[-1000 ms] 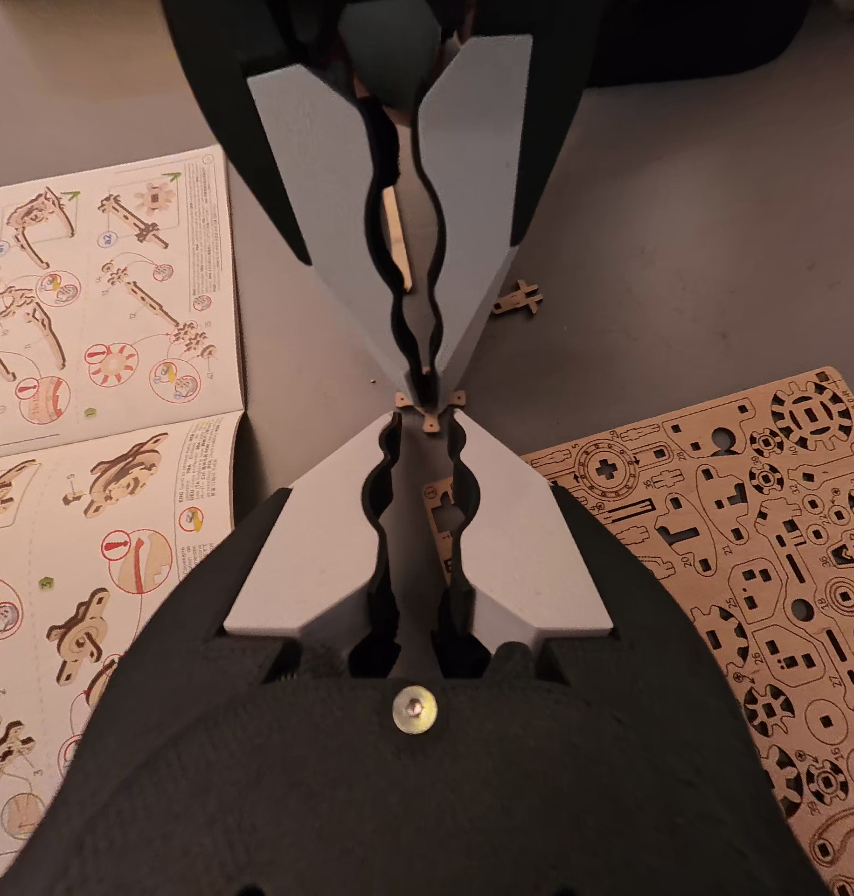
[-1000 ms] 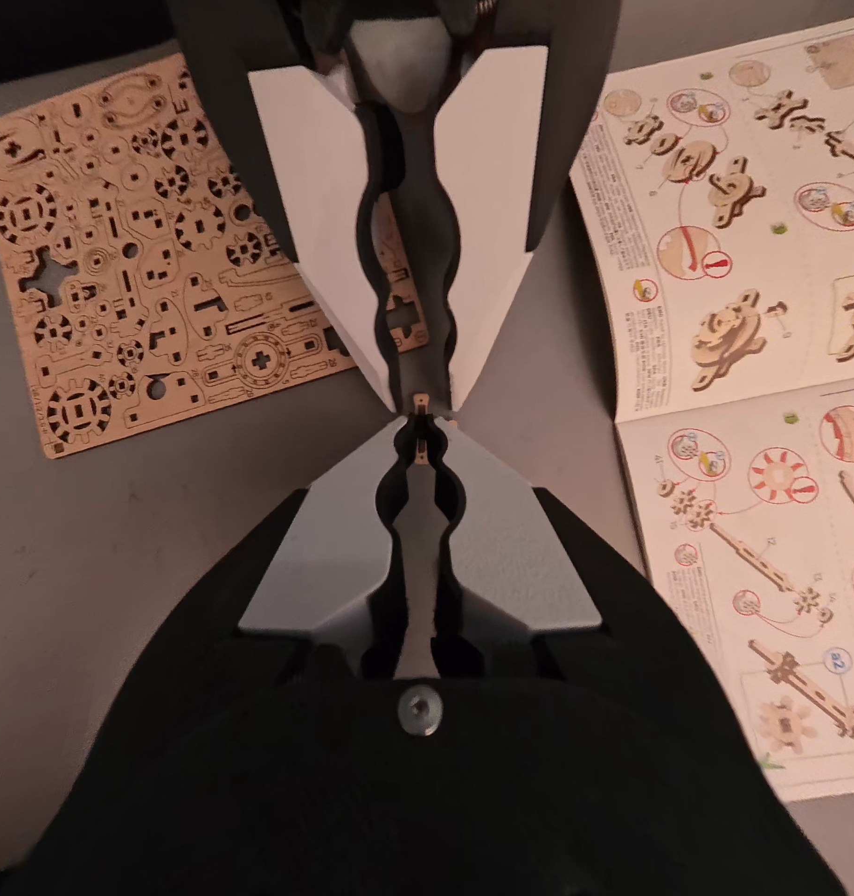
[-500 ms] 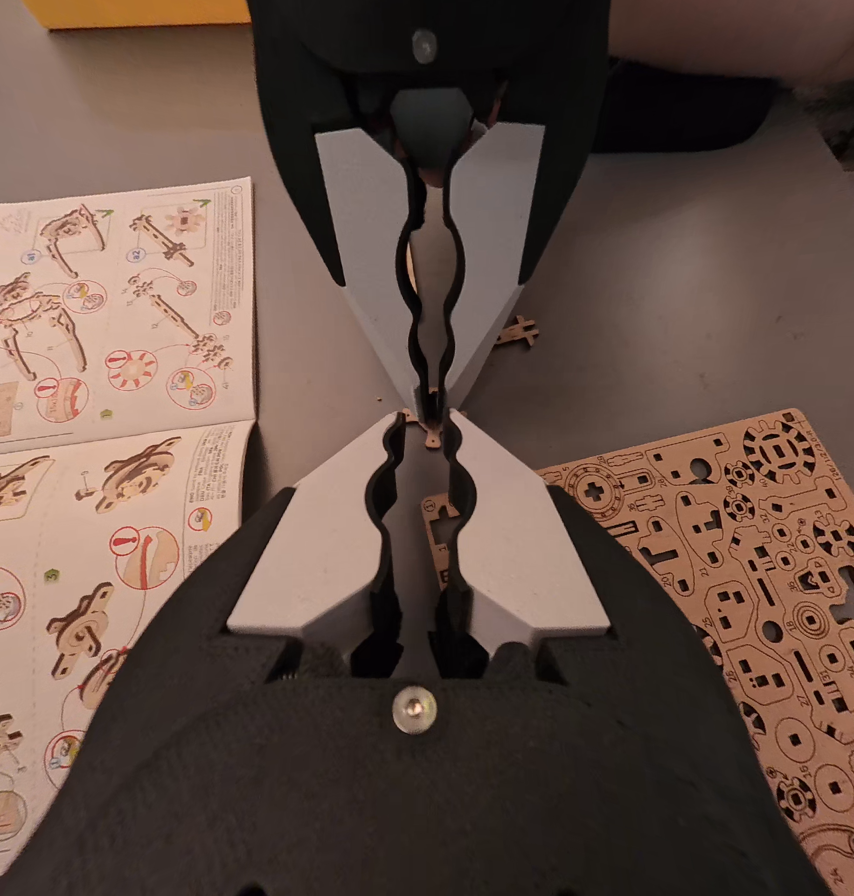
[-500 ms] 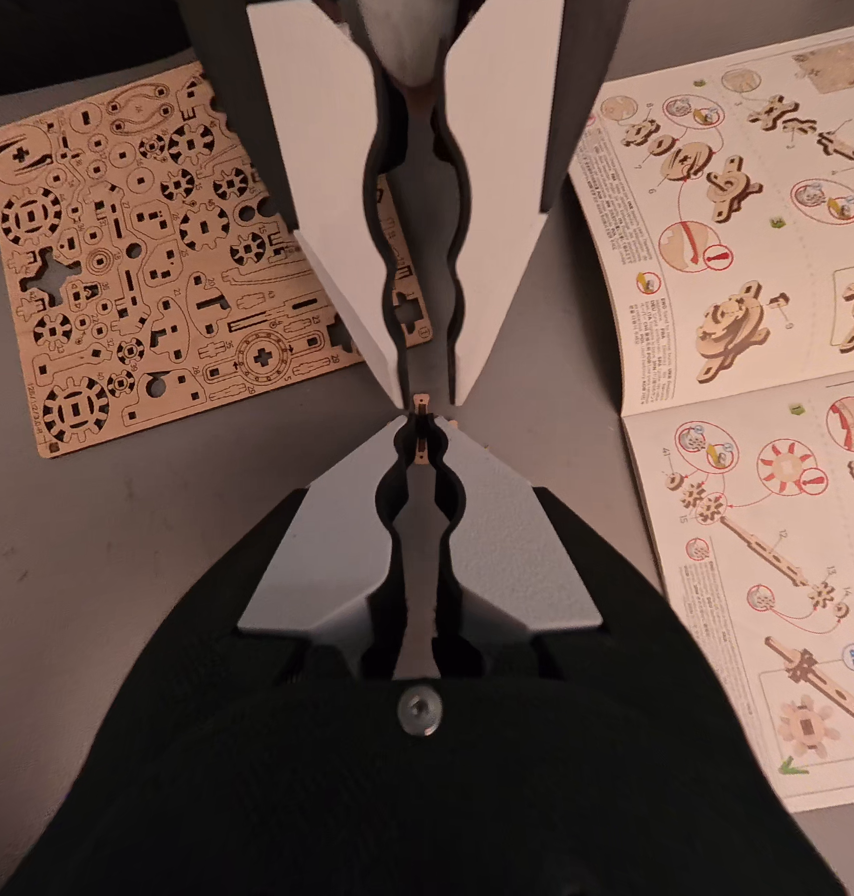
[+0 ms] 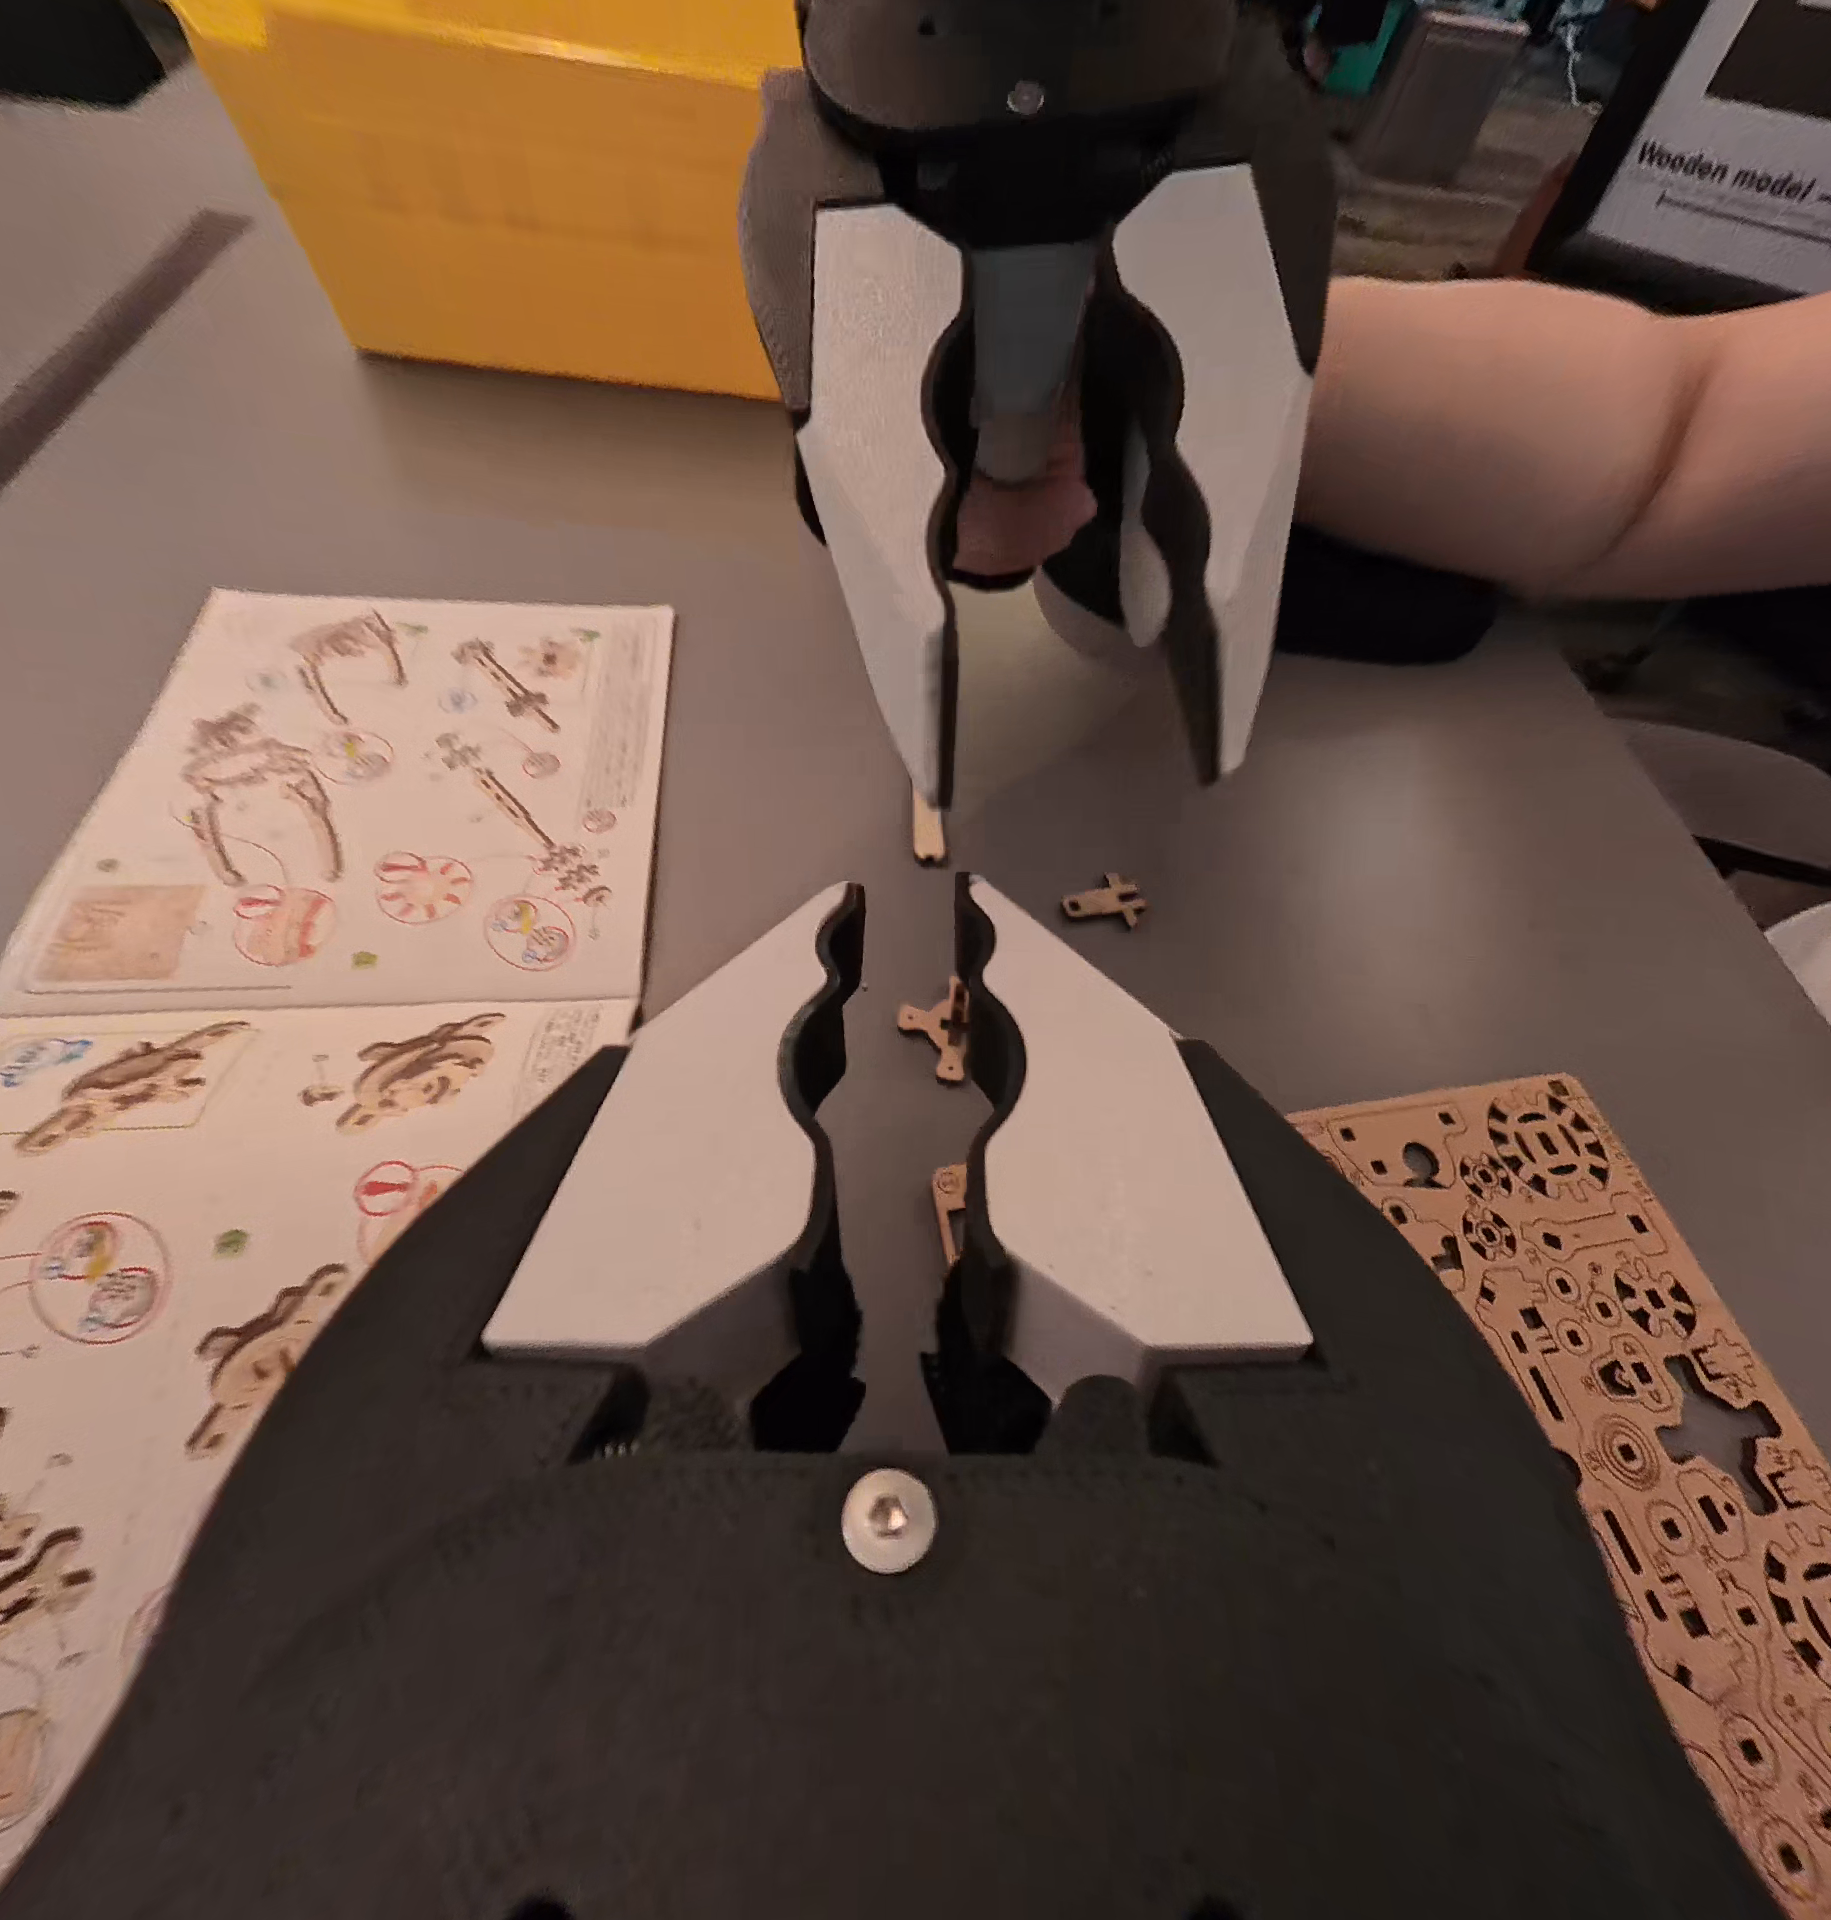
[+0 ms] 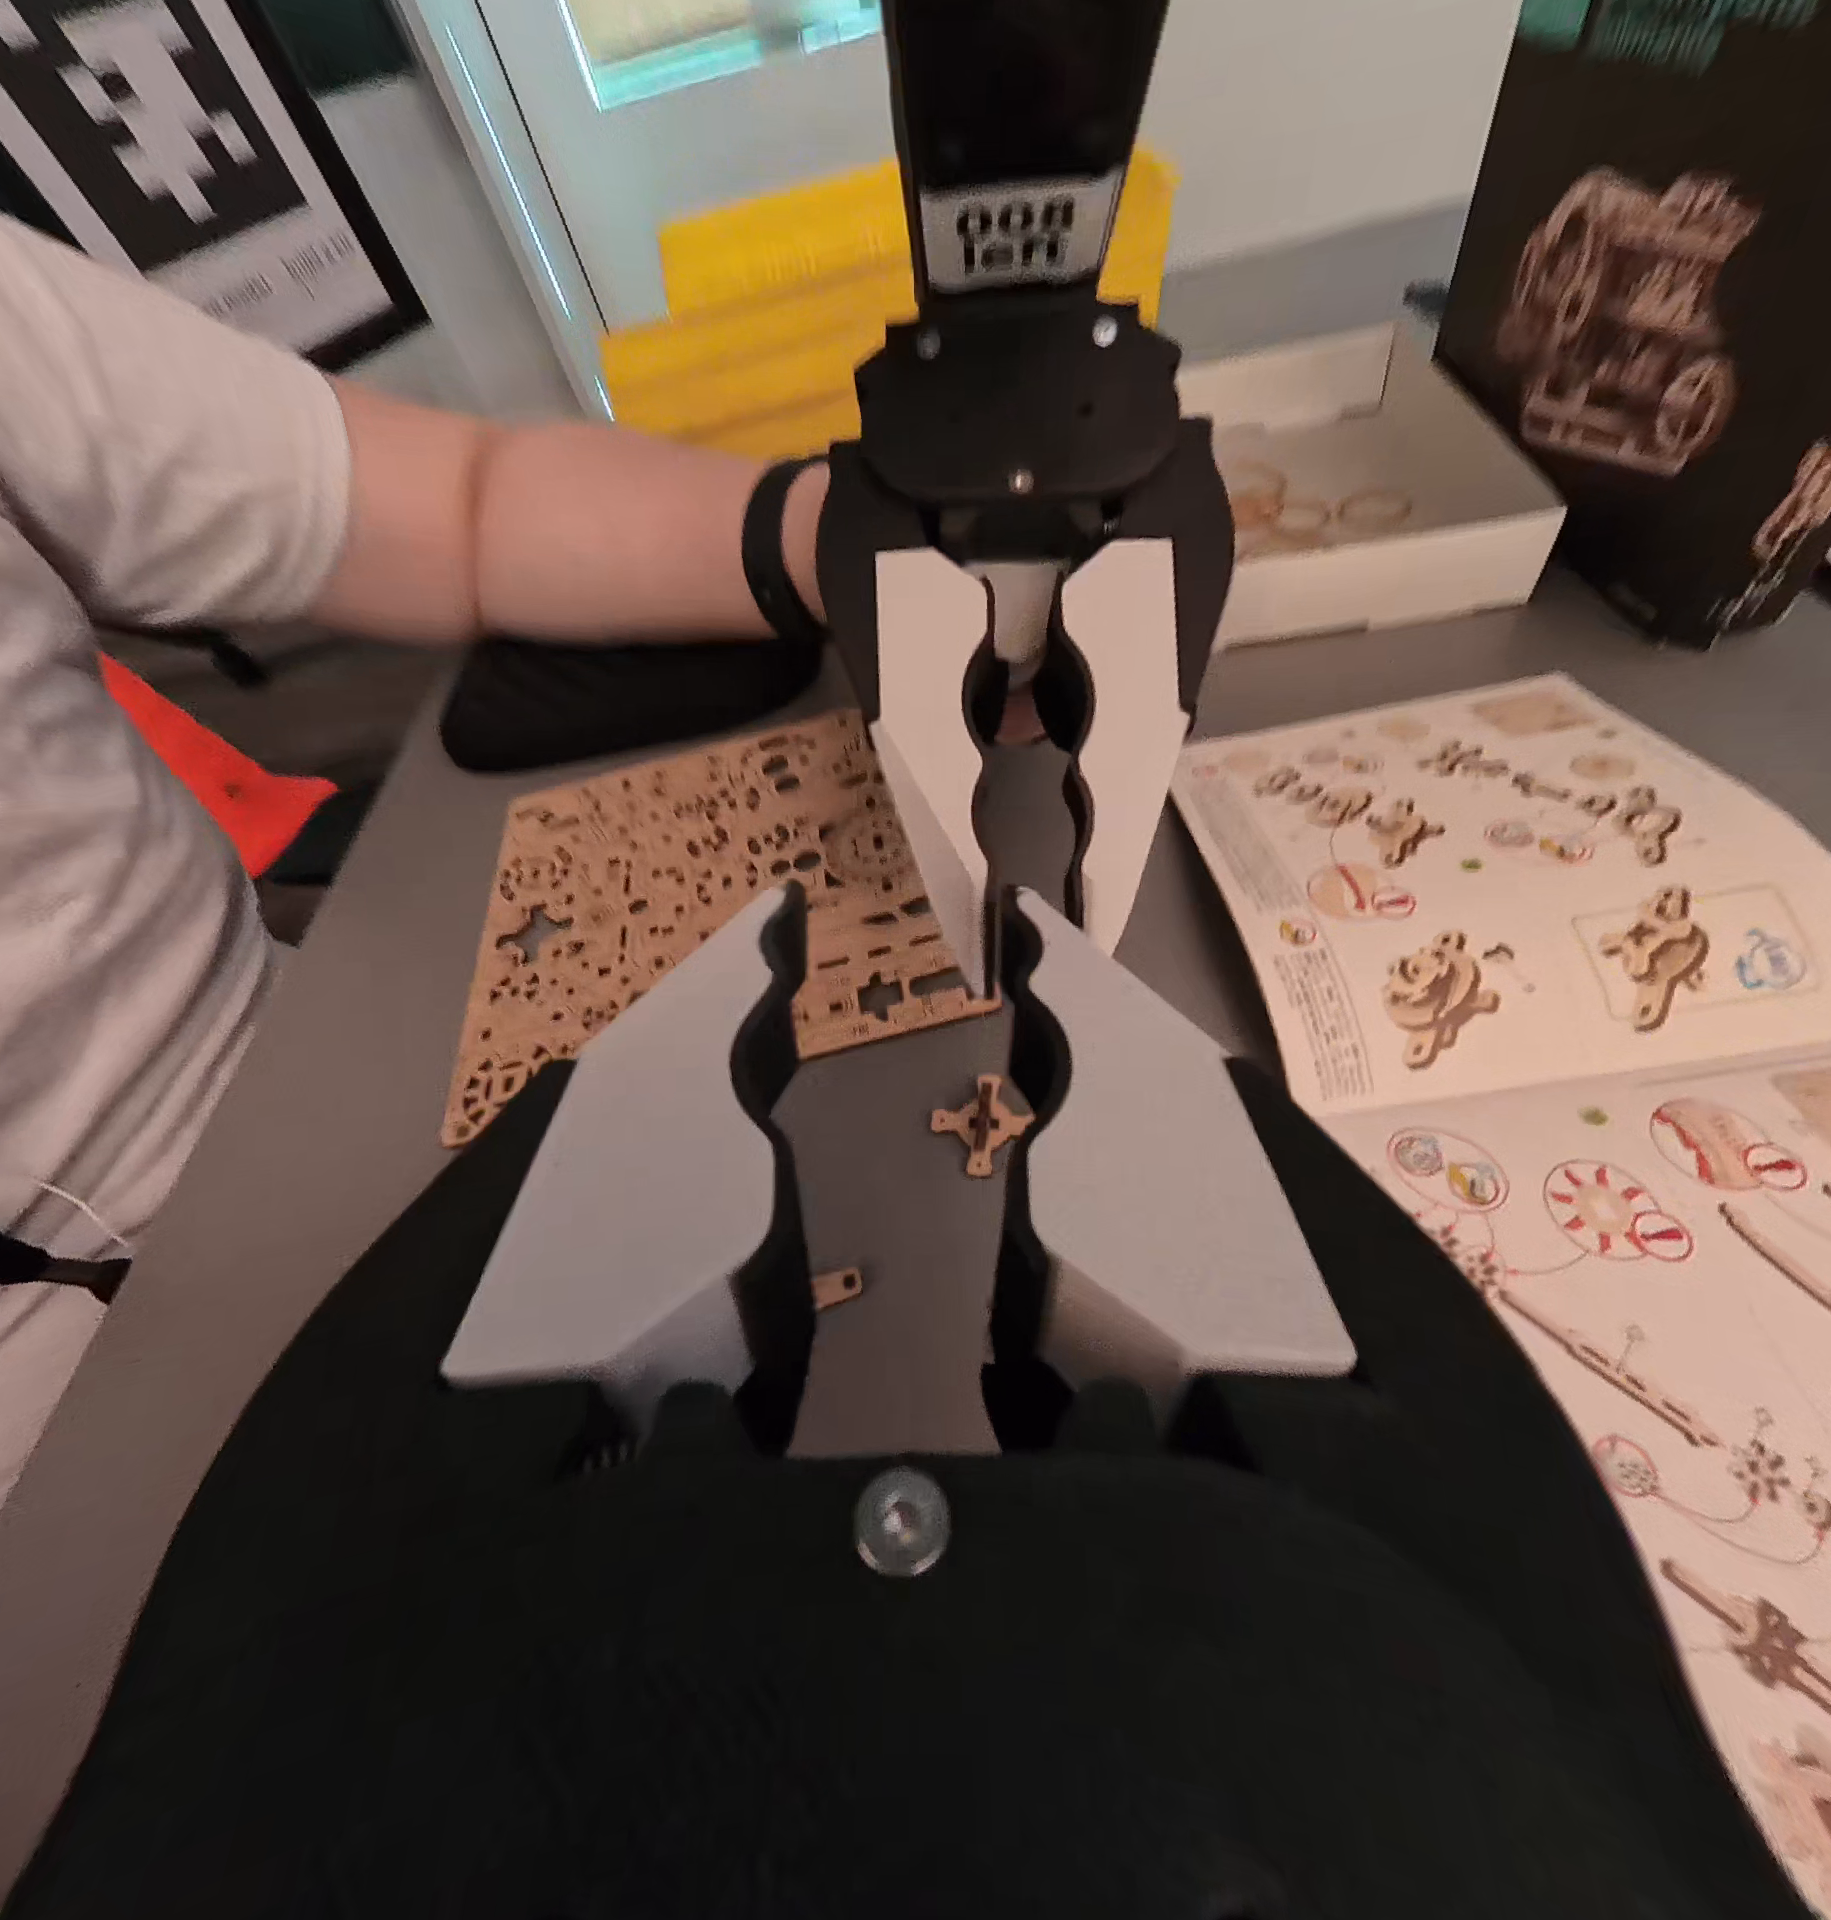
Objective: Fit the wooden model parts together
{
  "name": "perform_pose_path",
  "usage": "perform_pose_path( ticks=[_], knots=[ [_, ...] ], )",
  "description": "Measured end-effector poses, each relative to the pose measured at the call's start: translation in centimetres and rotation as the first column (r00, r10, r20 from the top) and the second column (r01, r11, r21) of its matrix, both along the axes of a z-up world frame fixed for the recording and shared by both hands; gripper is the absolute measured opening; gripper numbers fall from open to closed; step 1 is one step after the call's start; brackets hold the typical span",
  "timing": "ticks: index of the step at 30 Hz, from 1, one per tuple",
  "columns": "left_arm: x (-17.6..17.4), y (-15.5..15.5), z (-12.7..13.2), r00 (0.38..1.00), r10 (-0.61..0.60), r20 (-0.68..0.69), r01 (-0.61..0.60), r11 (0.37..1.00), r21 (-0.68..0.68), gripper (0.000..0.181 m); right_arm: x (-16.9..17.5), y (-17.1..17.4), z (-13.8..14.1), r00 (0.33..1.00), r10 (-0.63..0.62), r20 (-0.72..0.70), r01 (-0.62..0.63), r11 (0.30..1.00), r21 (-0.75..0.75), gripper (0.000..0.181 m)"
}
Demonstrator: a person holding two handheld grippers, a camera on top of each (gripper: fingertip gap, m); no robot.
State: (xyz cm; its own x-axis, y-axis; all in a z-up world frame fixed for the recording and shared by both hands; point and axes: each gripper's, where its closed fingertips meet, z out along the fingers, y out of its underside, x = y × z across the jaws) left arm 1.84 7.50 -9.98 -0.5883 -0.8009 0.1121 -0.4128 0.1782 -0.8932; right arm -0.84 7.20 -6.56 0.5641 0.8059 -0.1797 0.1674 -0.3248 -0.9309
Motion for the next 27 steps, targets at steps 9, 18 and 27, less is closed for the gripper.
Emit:
perform_pose_path(
  ticks=[9,18,27],
  knots=[
    [-0.4,0.1,1.6,0.999,0.013,0.046,-0.011,0.999,-0.038,0.026,1.3,-0.2,0.1,1.000,-0.007,0.029,0.005,0.997,0.071,0.037],
    [-0.6,-0.5,-1.2,0.998,-0.014,-0.055,0.018,0.997,0.073,0.015,0.9,-0.2,-6.0,0.921,0.016,0.389,-0.011,1.000,-0.014,0.022],
    [-0.8,-0.3,-3.0,0.993,-0.007,-0.119,0.023,0.990,0.136,0.002,1.1,0.2,-8.5,0.891,0.005,0.455,0.046,0.994,-0.101,0.009]
  ],
)
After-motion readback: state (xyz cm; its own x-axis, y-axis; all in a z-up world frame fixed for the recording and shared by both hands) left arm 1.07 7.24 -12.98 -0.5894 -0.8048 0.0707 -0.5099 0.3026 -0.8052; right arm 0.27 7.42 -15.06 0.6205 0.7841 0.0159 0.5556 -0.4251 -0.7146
